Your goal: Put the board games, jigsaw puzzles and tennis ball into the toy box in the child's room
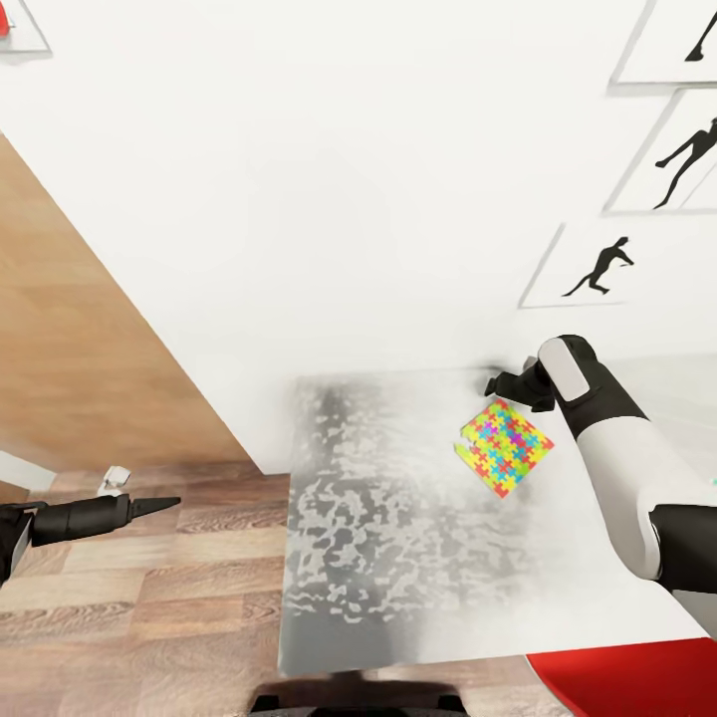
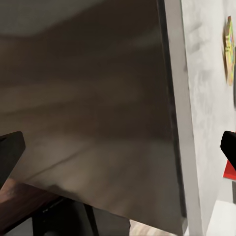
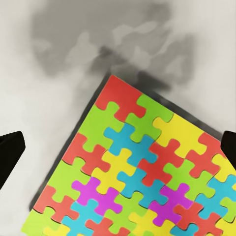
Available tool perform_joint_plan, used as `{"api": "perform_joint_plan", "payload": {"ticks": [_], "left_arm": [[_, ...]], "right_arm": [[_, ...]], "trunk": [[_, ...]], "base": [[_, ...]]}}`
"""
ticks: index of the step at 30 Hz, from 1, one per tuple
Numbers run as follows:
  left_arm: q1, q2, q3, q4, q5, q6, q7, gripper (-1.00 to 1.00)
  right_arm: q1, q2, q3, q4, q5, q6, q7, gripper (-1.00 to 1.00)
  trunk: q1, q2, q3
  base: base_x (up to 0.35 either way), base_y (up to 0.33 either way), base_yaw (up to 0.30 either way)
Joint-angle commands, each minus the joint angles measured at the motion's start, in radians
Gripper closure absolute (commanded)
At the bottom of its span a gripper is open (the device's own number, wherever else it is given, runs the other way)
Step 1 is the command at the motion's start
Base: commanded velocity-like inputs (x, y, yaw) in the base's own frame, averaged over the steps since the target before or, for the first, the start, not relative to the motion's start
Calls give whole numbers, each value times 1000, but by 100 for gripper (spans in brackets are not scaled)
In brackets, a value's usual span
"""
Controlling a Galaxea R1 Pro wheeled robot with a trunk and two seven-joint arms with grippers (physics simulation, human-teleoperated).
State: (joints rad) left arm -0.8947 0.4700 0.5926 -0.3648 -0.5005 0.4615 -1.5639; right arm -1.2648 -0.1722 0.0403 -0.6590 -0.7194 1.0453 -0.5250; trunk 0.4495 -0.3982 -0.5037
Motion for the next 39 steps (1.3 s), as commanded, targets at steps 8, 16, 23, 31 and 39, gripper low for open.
{"api": "perform_joint_plan", "payload": {"ticks": [8,16,23,31,39], "left_arm": [[-1,-1,7,0,-10,11,-7,-100],[-1,-1,7,0,-10,11,-7,-100],[-1,0,7,0,-10,11,-7,-100],[-1,0,7,0,-10,10,-7,-100],[-1,0,7,0,-10,9,-7,-100]], "right_arm": [[-1,-5,4,-1,-11,2,-9,-100],[-1,-7,4,-1,-10,2,-9,-100],[-1,-7,3,-2,-9,2,-9,-100],[-5,-7,2,-12,-6,2,-10,-100],[-6,-8,1,-14,-6,2,-12,-100]], "trunk": [[0,-2,-15],[0,-2,-28],[0,-2,-39],[0,-2,-52],[0,-2,-65]], "base": [[0,0,0],[0,0,0],[0,0,0],[0,0,0],[0,0,0]]}}
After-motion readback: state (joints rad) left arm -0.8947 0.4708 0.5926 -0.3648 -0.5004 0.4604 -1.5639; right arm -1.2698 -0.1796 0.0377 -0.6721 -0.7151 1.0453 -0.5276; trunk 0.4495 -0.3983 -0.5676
